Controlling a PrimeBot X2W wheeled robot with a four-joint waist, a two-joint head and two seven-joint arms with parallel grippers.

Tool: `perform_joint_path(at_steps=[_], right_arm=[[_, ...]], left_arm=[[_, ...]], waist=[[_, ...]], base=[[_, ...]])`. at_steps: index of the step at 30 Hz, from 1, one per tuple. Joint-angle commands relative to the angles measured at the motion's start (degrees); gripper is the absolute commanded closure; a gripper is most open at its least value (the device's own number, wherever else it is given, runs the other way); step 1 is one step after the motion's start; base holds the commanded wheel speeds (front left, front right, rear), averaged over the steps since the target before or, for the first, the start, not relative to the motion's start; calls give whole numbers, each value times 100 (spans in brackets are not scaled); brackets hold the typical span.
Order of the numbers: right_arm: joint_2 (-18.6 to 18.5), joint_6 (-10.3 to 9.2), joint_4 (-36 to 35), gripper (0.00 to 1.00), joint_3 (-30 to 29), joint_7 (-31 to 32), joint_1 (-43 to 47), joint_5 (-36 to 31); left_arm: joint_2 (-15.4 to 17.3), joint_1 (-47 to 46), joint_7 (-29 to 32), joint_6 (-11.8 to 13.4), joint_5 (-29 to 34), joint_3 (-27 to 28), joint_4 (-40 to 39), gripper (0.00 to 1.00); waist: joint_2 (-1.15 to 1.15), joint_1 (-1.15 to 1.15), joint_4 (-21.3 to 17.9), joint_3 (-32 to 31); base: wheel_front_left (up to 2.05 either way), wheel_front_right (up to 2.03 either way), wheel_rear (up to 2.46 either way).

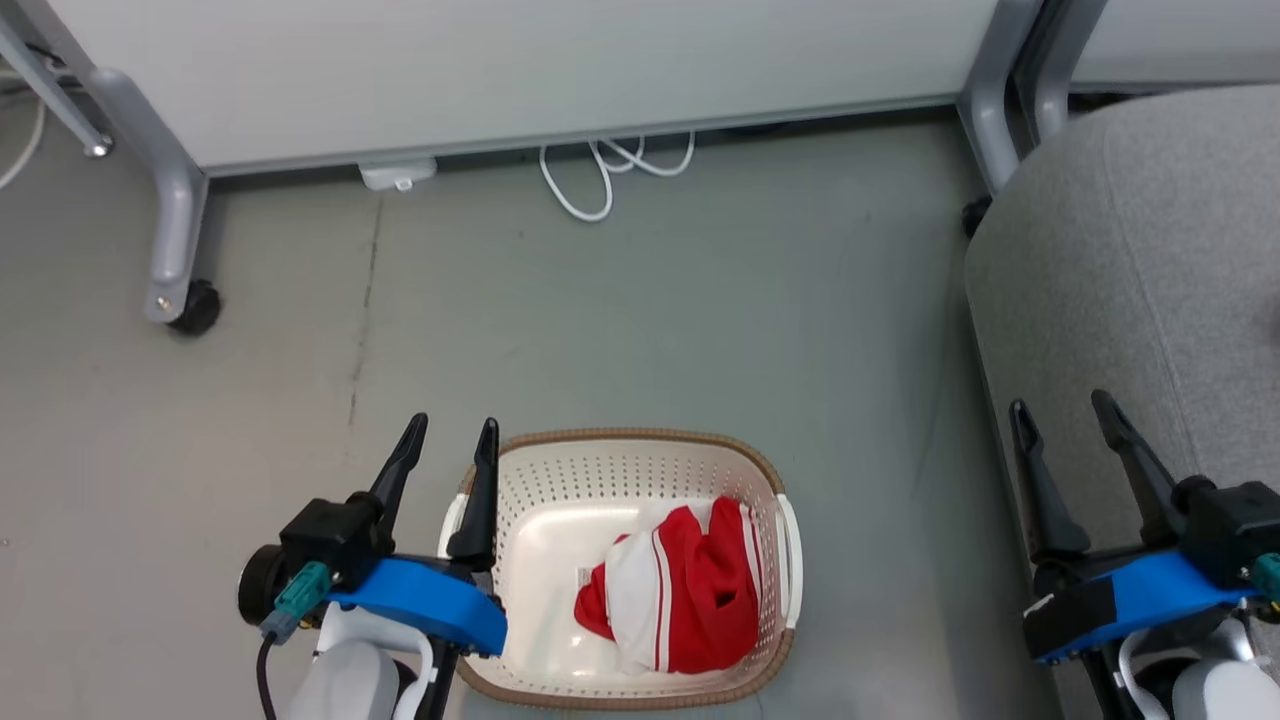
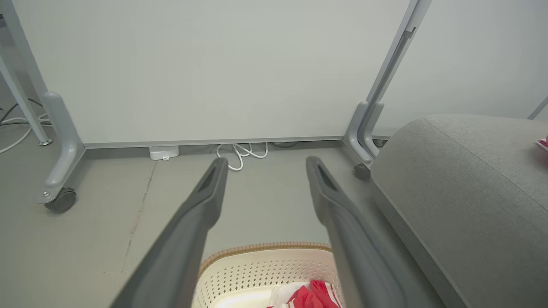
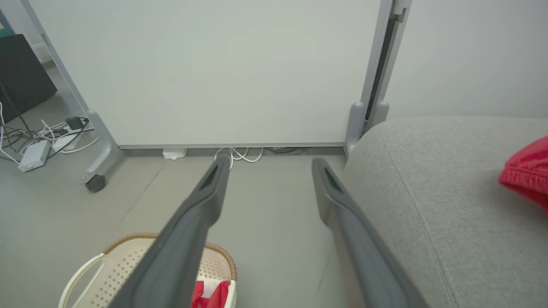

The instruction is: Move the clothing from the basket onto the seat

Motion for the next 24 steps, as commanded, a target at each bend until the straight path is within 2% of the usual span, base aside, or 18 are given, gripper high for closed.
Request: perform_joint_path(at_steps=[1, 12, 24], right_arm=[[-53, 2, -52, 0, 28, -25, -176, -21], [-108, 1, -49, 0, 413, -211, -1144, -5], [55, 1, 118, 0, 717, -600, -1976, -56]], left_arm=[[-2, -194, -15, -7, -1, -60, 20, 0], [38, -1025, -15, -7, -42, -506, 348, 0], [110, -1882, -15, -7, -267, -1430, 1388, 0]], waist=[[0, -1, -176, 559], [0, -1, -790, 1863], [0, -1, -1291, 2892]], base=[[0, 0, 0], [0, 0, 0], [0, 0, 0]])
